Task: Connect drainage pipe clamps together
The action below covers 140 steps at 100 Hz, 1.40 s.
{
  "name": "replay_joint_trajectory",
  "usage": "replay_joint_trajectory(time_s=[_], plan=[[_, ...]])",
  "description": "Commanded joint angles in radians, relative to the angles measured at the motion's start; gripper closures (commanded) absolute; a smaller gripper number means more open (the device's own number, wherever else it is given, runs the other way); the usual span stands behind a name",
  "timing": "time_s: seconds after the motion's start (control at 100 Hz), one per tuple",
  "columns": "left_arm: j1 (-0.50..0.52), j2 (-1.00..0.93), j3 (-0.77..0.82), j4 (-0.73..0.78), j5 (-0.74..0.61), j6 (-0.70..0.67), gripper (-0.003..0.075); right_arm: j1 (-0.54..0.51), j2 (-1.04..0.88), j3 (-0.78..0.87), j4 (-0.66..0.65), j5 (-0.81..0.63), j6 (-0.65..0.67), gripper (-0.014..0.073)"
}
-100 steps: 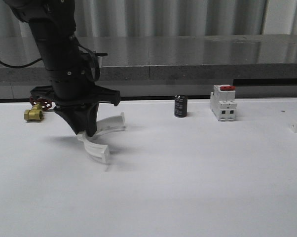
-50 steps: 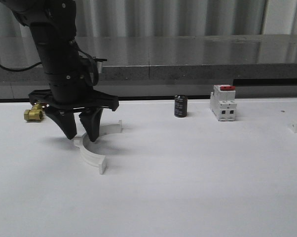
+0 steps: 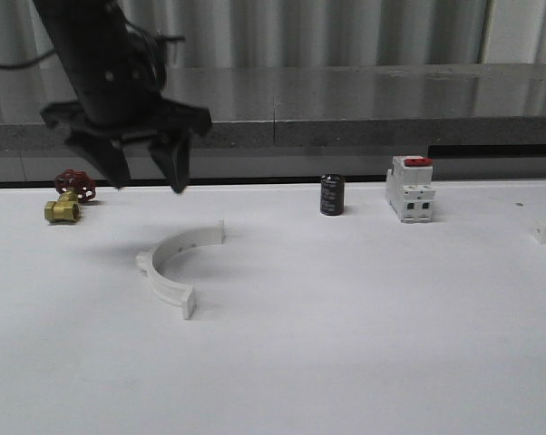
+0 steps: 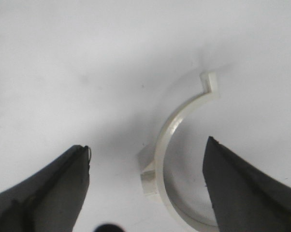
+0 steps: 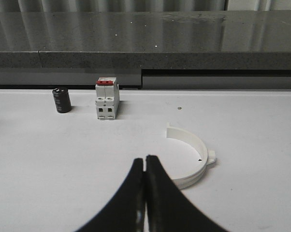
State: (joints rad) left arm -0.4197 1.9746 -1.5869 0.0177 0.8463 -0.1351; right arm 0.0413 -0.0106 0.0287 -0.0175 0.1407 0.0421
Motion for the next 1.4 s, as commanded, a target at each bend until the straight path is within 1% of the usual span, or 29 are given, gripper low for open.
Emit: replay_joint_trajectory(time_s=[0.0, 0.09, 0.2, 0.27, 0.37, 0.49, 0.68, 0.86, 1.02, 1.2, 1.28, 1.35, 1.39], plan=[[0.048, -0.138, -0.026, 0.006, -0.051, -0.013, 0.023, -0.008, -0.016, -0.02, 0.003, -0.084, -0.008, 0.0661], [0.103, -0.217, -0.021, 0.006, -0.051, -0.013, 0.023, -0.008, -0.016, -0.02, 0.003, -0.084, -0.008, 0.0661], [0.171, -0.328, 0.044, 0.006, -0.079, -0.007, 0.023, -0.008, -0.016, -0.02, 0.003, -0.084, -0.008, 0.0661], [0.217, -0.408, 0.118, 0.007, -0.107, -0.007, 0.023, -0.008, -0.016, -0.02, 0.003, -0.084, -0.008, 0.0661], [0.279, -0.531, 0.265, -0.002, -0.162, -0.007, 0.023, -0.008, -0.016, -0.02, 0.003, -0.084, -0.008, 0.0661], [0.325, -0.686, 0.448, -0.018, -0.21, -0.007, 0.023, -0.008, -0.016, -0.02, 0.003, -0.084, -0.008, 0.0661], [0.335, -0.935, 0.707, -0.018, -0.238, -0.007, 0.023, -0.008, -0.016, -0.02, 0.003, -0.084, -0.008, 0.0661], [0.335, -1.137, 0.886, -0.018, -0.239, -0.007, 0.023, -0.008, -0.016, -0.02, 0.003, -0.084, -0.008, 0.0661], [0.335, -1.318, 0.997, -0.023, -0.23, -0.007, 0.023, -0.008, -0.016, -0.02, 0.003, -0.089, -0.008, 0.0661], [0.335, -1.479, 1.072, -0.018, -0.226, -0.007, 0.0232, -0.008, -0.016, -0.02, 0.003, -0.089, -0.008, 0.0661], [0.335, -1.522, 1.09, -0.018, -0.224, -0.007, 0.0279, -0.008, -0.016, -0.02, 0.003, -0.089, -0.008, 0.0661], [0.335, -1.548, 1.093, -0.018, -0.225, -0.007, 0.0358, -0.008, -0.016, -0.02, 0.003, -0.089, -0.008, 0.0661], [0.335, -1.558, 1.093, -0.018, -0.227, -0.007, 0.0419, -0.008, -0.016, -0.02, 0.003, -0.09, -0.008, 0.0661]])
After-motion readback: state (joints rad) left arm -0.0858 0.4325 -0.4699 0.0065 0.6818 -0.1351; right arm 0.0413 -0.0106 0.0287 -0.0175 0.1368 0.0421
